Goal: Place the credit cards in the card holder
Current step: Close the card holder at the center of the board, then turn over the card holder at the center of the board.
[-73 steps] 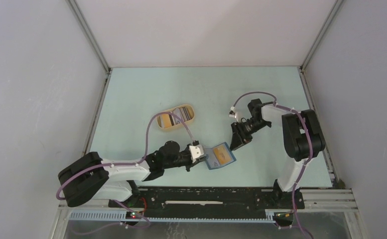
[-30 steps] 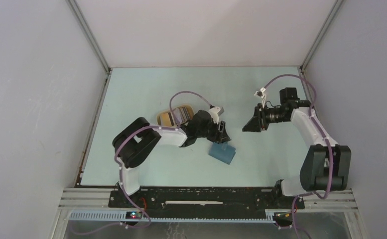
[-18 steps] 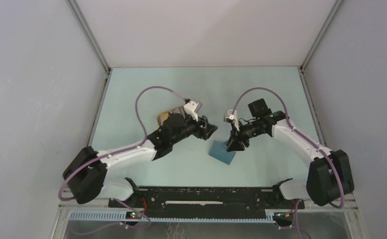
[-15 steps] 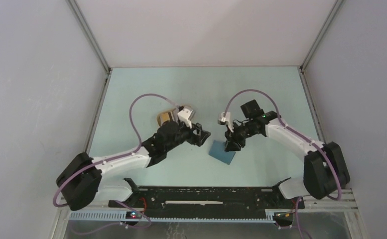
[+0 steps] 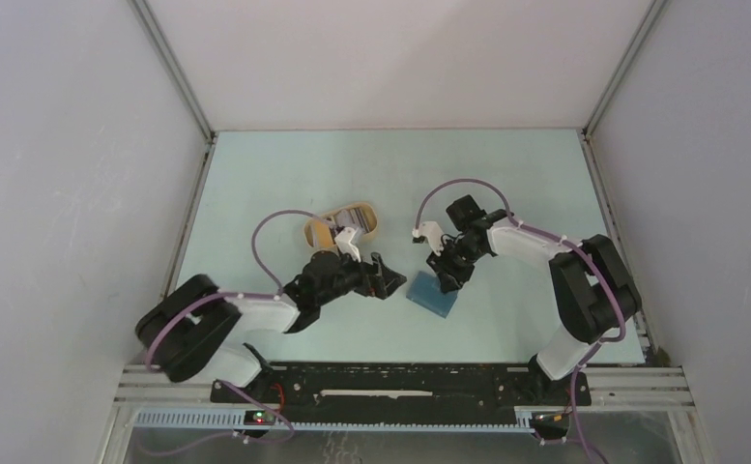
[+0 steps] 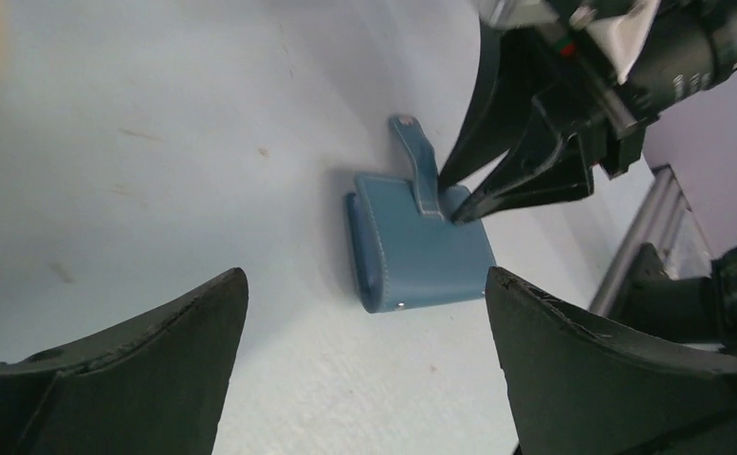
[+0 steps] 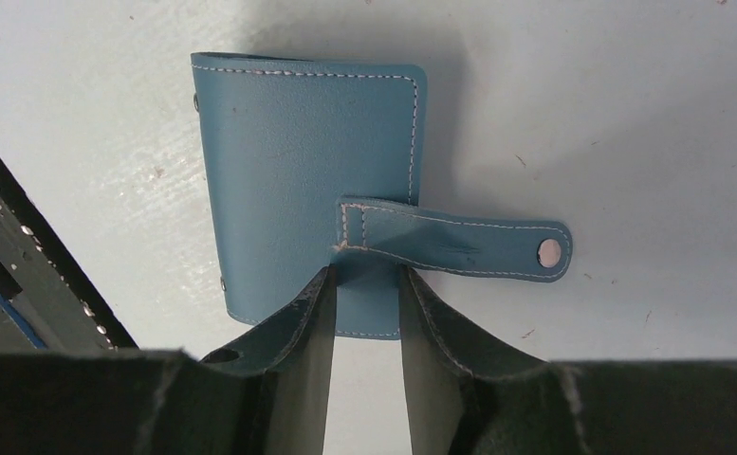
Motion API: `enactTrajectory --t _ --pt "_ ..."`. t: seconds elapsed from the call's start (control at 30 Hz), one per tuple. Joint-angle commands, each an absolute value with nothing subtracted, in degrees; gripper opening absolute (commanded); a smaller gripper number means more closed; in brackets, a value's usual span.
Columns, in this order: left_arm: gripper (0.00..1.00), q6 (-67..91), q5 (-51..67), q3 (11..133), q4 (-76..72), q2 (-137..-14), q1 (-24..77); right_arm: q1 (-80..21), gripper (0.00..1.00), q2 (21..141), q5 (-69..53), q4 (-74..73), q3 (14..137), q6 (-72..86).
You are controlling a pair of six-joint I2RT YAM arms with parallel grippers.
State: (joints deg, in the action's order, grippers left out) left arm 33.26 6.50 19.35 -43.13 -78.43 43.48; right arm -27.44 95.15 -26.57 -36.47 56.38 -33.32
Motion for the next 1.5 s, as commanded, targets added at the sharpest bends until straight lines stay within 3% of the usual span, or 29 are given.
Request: enactTrajectory --t 0.0,0.17,0.43,0.87,1.13,1.47 --pt "0.98 43.56 15.82 24.77 -51.46 -87.03 43.39 -27.6 0.37 97.34 -22.03 -38.02 57.41 -33.4" --pt "0.93 49.06 15.71 28.51 -44.3 -91.77 43.35 -27.6 0.37 97.8 -22.8 -39.33 57.47 -34.45" --pt "0.93 58.28 15.25 30.09 -32.65 -93.4 43.39 -26.54 0.34 98.93 -23.9 -40.88 57.48 -35.08" --pt "0.89 76.86 17.87 25.93 -47.97 -101.17 44.98 -24.89 0.33 100.37 -24.25 -41.92 57.46 -35.06" --pt "0.85 80.94 16.7 26.0 -49.55 -103.7 46.77 -24.52 0.33 100.36 -24.83 -42.02 57.44 -34.94" --pt "0.66 82.01 16.56 30.18 -57.35 -108.8 46.84 -24.85 0.33 99.91 -27.12 -42.87 57.74 -35.24"
